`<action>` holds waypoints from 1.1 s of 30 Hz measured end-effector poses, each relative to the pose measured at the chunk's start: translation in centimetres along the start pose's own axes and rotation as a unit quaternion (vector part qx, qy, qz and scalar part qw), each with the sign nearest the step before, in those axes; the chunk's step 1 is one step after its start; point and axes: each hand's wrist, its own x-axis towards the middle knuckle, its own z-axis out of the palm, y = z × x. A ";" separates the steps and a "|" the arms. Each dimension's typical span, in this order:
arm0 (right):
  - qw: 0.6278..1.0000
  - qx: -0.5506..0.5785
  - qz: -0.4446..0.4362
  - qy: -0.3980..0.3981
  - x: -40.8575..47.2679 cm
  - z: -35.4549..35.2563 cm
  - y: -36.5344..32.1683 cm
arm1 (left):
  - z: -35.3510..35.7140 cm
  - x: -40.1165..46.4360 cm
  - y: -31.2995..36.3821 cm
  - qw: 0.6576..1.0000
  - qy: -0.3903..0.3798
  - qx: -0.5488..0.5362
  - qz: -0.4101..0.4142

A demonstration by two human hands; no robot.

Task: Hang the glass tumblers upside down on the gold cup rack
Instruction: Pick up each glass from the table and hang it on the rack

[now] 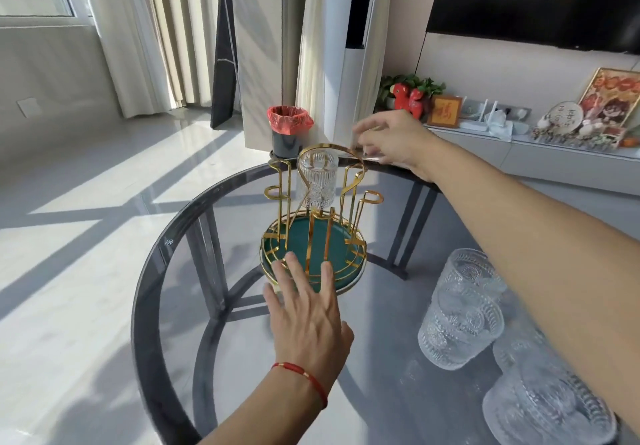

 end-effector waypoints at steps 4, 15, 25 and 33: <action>0.990 -0.070 -0.049 0.109 -9.1 -2.5 2.7 | -1.7 -1.7 1.4 0.991 0.072 -0.026 0.109; 0.928 -0.102 -0.035 0.356 -32.4 -4.0 11.6 | -0.9 -6.6 7.9 0.903 0.164 -0.308 0.250; 0.967 -0.002 0.164 0.197 -34.4 -5.5 15.7 | 1.6 -11.7 12.1 0.855 0.081 -0.429 0.281; 0.981 0.022 0.065 0.180 -34.3 -4.5 14.1 | 0.2 -11.6 12.5 0.876 0.070 -0.409 0.248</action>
